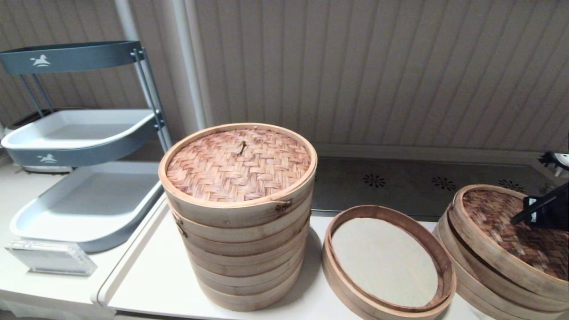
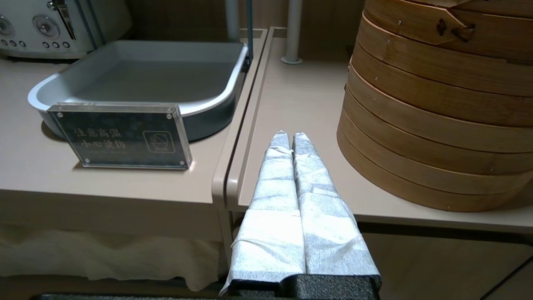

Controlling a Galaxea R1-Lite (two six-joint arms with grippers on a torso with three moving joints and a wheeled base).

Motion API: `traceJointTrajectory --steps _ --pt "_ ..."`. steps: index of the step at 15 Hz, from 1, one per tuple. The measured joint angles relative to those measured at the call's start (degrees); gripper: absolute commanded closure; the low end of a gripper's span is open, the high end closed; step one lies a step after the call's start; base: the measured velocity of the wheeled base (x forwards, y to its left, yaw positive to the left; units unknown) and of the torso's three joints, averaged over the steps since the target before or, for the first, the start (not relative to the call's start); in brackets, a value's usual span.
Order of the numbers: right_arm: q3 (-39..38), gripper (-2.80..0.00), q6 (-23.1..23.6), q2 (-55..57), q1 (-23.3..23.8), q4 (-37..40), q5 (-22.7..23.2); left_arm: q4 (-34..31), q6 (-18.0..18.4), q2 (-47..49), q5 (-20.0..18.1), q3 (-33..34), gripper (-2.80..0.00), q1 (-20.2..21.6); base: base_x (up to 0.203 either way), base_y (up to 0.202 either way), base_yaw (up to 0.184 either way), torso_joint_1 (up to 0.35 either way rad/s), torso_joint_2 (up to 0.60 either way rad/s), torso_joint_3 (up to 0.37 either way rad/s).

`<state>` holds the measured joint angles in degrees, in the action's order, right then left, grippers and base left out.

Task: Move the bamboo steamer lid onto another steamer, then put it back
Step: Put the steamer

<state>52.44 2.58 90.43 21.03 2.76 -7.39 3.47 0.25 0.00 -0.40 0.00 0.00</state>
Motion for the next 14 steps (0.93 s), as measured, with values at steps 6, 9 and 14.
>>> traceJointTrajectory --steps 6,9,14 --pt "-0.73 0.0 0.68 1.39 0.68 -2.49 -0.02 0.0 0.0 0.0 -0.01 0.0 0.0 0.0 0.0 0.0 0.0 0.0 0.0 0.0" --pt "-0.82 0.0 0.79 1.74 0.66 -2.58 -0.02 0.0 0.02 0.0 0.02 0.0 0.0 0.0 0.0 0.0 0.0 0.0 0.0 0.0" --pt "-1.31 0.0 0.8 2.12 0.5 -2.76 -0.05 -0.01 0.0 0.0 0.0 0.0 0.0 0.0 0.0 0.0 0.0 0.0 0.0 0.0"
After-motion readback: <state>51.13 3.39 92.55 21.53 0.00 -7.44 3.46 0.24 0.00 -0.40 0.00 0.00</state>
